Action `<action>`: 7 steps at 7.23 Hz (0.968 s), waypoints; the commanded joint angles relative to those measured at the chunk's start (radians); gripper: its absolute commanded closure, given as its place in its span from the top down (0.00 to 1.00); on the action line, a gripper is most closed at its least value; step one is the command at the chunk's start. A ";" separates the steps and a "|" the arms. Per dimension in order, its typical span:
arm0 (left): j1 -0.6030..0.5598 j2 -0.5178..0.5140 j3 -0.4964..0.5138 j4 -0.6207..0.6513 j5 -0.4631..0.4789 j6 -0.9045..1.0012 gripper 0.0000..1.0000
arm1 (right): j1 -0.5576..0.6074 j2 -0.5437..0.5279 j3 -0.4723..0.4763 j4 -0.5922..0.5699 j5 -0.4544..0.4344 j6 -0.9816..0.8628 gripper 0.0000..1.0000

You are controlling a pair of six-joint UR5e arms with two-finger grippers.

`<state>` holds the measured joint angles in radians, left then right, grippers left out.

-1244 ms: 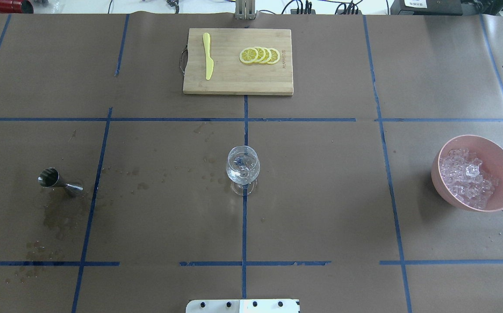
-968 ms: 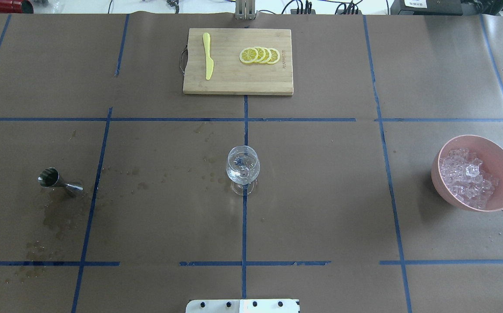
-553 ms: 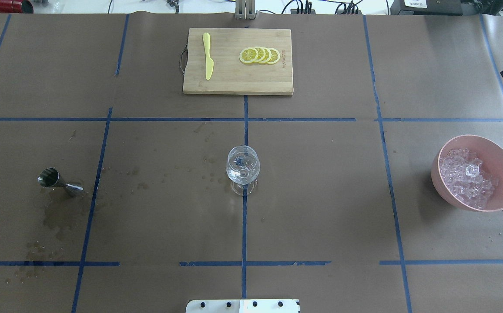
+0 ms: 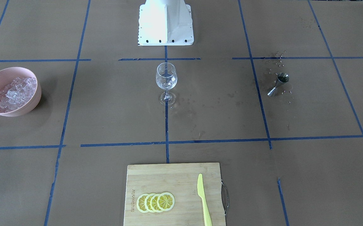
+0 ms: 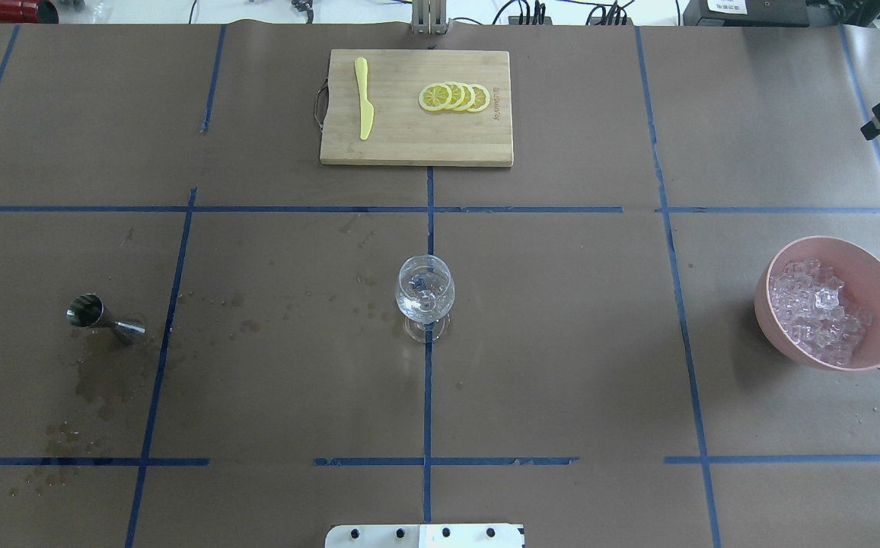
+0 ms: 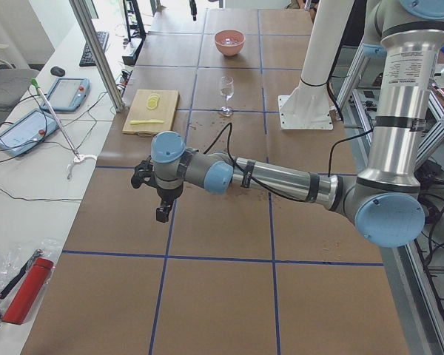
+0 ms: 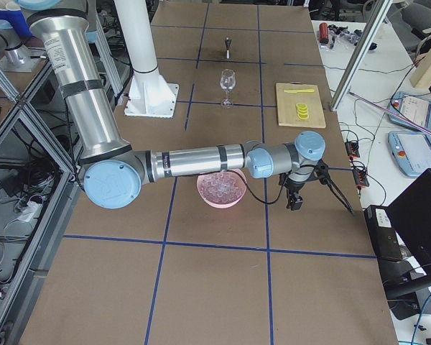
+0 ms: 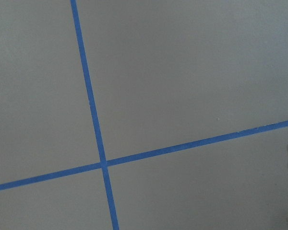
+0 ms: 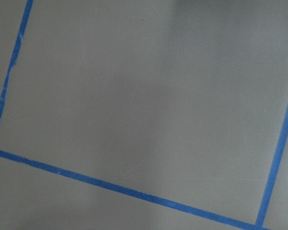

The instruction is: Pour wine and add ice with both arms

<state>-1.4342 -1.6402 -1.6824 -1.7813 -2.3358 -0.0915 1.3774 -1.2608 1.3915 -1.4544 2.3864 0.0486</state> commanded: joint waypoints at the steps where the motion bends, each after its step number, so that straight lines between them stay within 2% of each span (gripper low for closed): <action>1: 0.050 0.019 -0.029 -0.149 -0.005 -0.001 1.00 | -0.017 -0.009 0.001 0.045 0.002 0.022 1.00; 2: 0.082 0.025 -0.128 -0.194 -0.032 -0.013 1.00 | -0.030 -0.014 0.006 0.051 0.002 0.054 1.00; 3: 0.136 0.052 -0.143 -0.235 -0.055 -0.157 1.00 | -0.032 -0.012 0.009 0.052 0.007 0.057 1.00; 4: 0.209 0.087 -0.160 -0.348 0.002 -0.291 1.00 | -0.050 -0.012 0.024 0.058 0.005 0.065 1.00; 5: 0.262 0.193 -0.178 -0.509 0.066 -0.371 1.00 | -0.057 -0.012 0.024 0.065 0.007 0.104 1.00; 6: 0.376 0.300 -0.213 -0.673 0.236 -0.537 1.00 | -0.064 -0.020 0.021 0.095 0.005 0.109 1.00; 7: 0.494 0.386 -0.217 -0.834 0.319 -0.639 1.00 | -0.064 -0.020 0.021 0.101 0.005 0.141 1.00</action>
<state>-1.0752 -1.3677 -1.8814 -2.4174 -2.1442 -0.5834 1.3173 -1.2783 1.4131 -1.3693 2.3919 0.1588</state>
